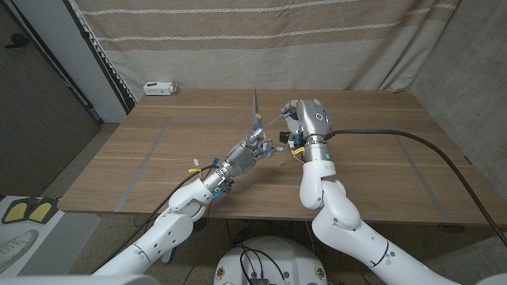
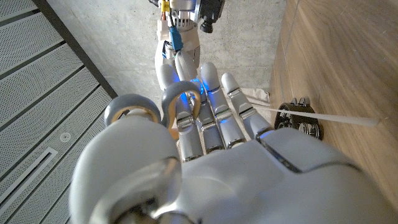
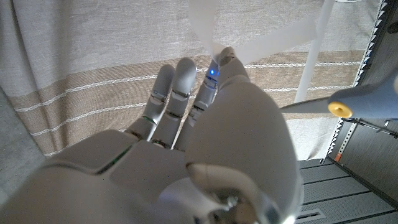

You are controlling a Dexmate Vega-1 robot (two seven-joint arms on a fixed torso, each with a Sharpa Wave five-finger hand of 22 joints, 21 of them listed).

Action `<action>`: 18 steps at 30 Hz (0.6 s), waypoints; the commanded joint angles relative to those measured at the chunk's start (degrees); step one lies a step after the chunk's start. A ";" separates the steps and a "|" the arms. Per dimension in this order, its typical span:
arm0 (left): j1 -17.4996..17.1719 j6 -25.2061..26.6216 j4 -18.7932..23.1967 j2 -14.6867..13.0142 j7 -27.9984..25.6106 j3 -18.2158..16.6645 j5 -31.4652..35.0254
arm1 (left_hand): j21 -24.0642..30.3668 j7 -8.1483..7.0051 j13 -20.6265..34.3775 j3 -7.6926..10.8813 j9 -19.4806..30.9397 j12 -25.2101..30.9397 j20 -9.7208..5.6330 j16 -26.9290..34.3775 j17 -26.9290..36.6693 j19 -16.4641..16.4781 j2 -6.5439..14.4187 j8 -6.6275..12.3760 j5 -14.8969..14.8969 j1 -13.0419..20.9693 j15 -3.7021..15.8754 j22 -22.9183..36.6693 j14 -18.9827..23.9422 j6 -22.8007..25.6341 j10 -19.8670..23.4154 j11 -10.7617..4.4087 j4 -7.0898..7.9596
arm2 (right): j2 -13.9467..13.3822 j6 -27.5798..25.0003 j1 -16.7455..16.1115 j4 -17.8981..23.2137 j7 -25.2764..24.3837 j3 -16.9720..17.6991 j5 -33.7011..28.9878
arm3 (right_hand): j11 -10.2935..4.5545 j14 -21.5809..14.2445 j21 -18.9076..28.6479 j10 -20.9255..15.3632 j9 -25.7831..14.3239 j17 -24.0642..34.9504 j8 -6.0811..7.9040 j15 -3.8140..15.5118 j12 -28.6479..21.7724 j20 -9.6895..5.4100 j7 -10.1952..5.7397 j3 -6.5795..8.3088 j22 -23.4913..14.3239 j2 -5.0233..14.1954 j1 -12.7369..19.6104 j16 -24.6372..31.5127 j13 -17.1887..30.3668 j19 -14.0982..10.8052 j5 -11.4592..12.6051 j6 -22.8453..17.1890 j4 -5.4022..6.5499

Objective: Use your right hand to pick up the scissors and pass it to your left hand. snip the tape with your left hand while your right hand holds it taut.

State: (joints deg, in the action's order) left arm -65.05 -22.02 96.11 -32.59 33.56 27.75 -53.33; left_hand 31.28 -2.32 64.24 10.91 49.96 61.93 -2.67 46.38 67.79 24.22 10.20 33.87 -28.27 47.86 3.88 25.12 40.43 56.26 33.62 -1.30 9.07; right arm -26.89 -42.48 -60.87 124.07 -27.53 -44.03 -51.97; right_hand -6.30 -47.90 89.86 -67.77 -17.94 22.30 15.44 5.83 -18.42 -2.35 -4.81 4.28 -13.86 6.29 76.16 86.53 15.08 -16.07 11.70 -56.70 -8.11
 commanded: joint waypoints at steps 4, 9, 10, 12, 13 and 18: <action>-2.44 -1.85 1.43 -1.09 0.09 -1.95 -1.41 | 0.29 0.24 -2.22 0.92 -5.56 -1.31 -4.29 -0.85 -0.37 0.80 -1.70 -1.98 0.98 1.46 8.72 -0.22 2.09 3.44 13.33 -10.65 -1.18 | 1.49 -2.62 0.47 -0.64 -0.09 -1.40 -1.18 | -3.09 -0.02 0.21 -3.44 -0.21 -0.14 -0.20 6.59 -0.04 -3.57 -0.03 0.06 -0.02 0.11 -0.14 0.33 2.97 -0.45 0.55 -0.28 0.29; -2.90 -1.99 1.44 -1.17 -0.05 -2.47 -1.95 | 0.35 0.68 -2.60 0.90 -7.78 -1.45 -4.44 -1.07 -0.19 1.06 -2.44 -3.04 1.32 2.09 8.72 -0.38 2.68 3.99 14.29 -10.67 -1.70 | 1.86 -3.24 0.70 -0.81 -0.19 -1.82 -1.46 | -3.13 -0.02 0.21 -3.44 -0.22 -0.20 -0.26 6.59 0.06 -3.60 -0.04 0.04 -0.01 0.14 -0.17 0.48 2.94 -0.44 0.55 -0.25 0.31; -3.02 -1.94 1.52 -1.22 -0.37 -2.60 -1.95 | 0.35 0.81 -2.34 0.86 -8.27 -1.11 -4.44 -1.11 -0.16 1.09 -2.67 -3.22 1.40 2.28 8.72 -0.43 2.81 4.27 14.91 -10.66 -1.85 | 1.83 -3.36 0.72 -0.79 -0.18 -1.88 -1.56 | -3.13 -0.04 0.20 -3.45 -0.22 -0.17 -0.26 6.59 0.09 -3.61 -0.11 0.04 -0.01 0.12 -0.16 0.55 2.93 -0.42 0.56 -0.29 0.29; -3.02 -1.86 1.30 -1.17 0.01 -2.75 -2.44 | 0.37 0.76 -2.08 0.83 -8.98 -0.86 -4.51 -1.12 -0.09 1.19 -2.82 -3.67 1.49 2.44 8.72 -0.49 3.10 4.26 15.33 -10.69 -1.93 | 1.84 -3.63 0.66 -0.71 -0.28 -1.99 -1.76 | -3.13 0.10 0.21 -3.49 -0.23 -0.31 -0.25 6.59 0.06 -3.62 -0.09 0.04 -0.01 0.13 -0.15 0.45 2.98 -0.45 0.56 -0.32 0.29; -3.10 -1.90 1.33 -1.21 -0.11 -2.86 -2.41 | 0.37 0.73 -2.44 0.80 -9.48 -1.22 -4.56 -1.00 0.13 1.23 -2.93 -3.95 1.56 2.53 8.72 -0.53 3.37 4.38 15.10 -10.69 -1.97 | 1.82 -3.81 0.67 -0.64 -0.13 -2.05 -1.83 | -3.15 0.09 0.21 -3.48 -0.23 -0.31 -0.29 6.59 0.06 -3.62 -0.10 0.04 0.00 0.14 -0.15 0.49 3.01 -0.46 0.56 -0.25 0.29; -2.75 -1.57 0.78 -1.45 1.07 -3.24 -3.12 | 0.37 0.40 -2.09 0.65 -11.98 -0.88 -4.67 -1.53 0.05 1.39 -3.32 -5.32 1.88 2.92 8.72 -0.74 3.57 5.11 16.01 -10.71 -2.05 | 2.63 -5.08 0.92 -0.83 -0.16 -2.77 -2.72 | -3.29 0.10 0.20 -3.42 -0.24 -0.38 -0.31 6.59 0.11 -3.64 -0.15 0.04 0.00 0.22 -0.23 0.59 3.08 -0.37 0.57 -0.29 0.36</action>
State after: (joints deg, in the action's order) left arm -67.53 -23.70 97.24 -33.60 33.70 25.49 -55.19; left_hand 31.29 -1.67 61.80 11.39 39.10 60.69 -2.68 45.18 67.79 25.08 7.29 29.17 -26.59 50.01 4.51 24.43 43.31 60.66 36.70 0.11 7.29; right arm -25.32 -45.63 -60.31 123.48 -27.57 -45.69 -53.47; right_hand -6.38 -47.90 89.86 -67.85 -17.94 21.78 15.44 5.83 -18.09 -2.35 -4.81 4.27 -13.86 6.30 76.16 86.87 15.08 -16.07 11.69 -56.70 -8.12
